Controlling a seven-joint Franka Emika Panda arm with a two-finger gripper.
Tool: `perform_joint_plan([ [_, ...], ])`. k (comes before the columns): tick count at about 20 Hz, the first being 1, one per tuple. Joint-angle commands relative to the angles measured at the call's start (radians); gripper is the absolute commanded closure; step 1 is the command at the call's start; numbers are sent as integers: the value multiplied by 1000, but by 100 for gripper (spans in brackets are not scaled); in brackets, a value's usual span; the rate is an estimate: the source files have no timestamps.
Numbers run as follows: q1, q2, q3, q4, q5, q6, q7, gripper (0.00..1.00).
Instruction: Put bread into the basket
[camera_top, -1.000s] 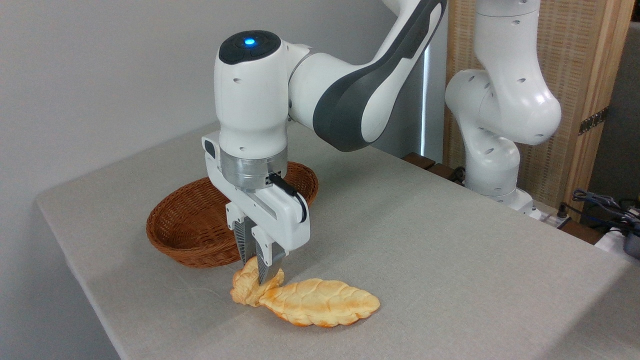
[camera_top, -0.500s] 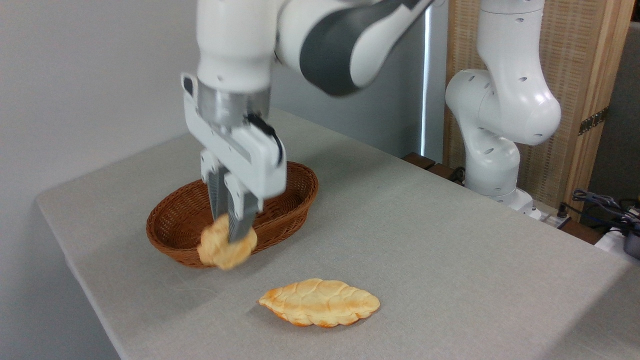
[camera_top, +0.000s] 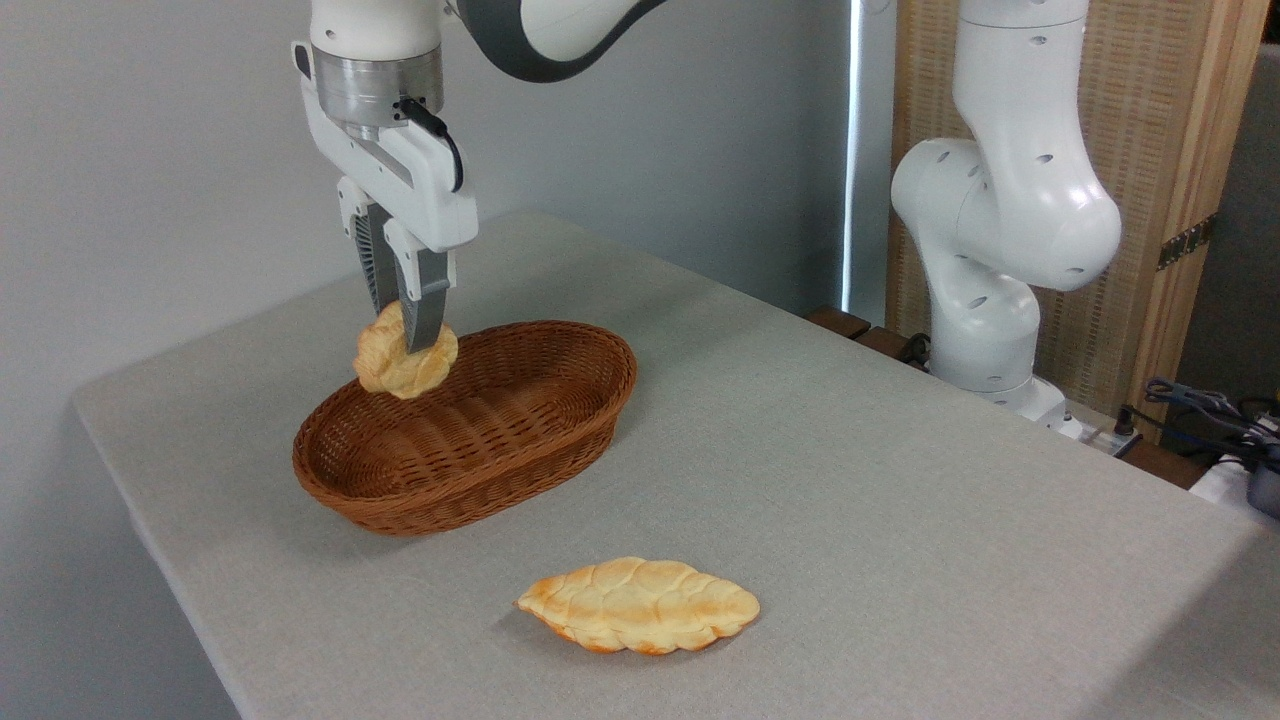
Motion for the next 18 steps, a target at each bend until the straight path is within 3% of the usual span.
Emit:
perform_joint_plan([
  [1, 5, 0, 0, 14, 16, -31, -15, 0],
  [4, 5, 2, 8, 15, 25, -39, -13, 0],
  [7, 25, -3, 22, 17, 82, -40, -10, 0],
  [9, 46, -6, 63, 34, 119, -55, -9, 0],
  [15, 46, -7, 216, 48, 119, -68, 40, 0],
  [18, 46, -9, 240, 64, 111, -80, 54, 0],
])
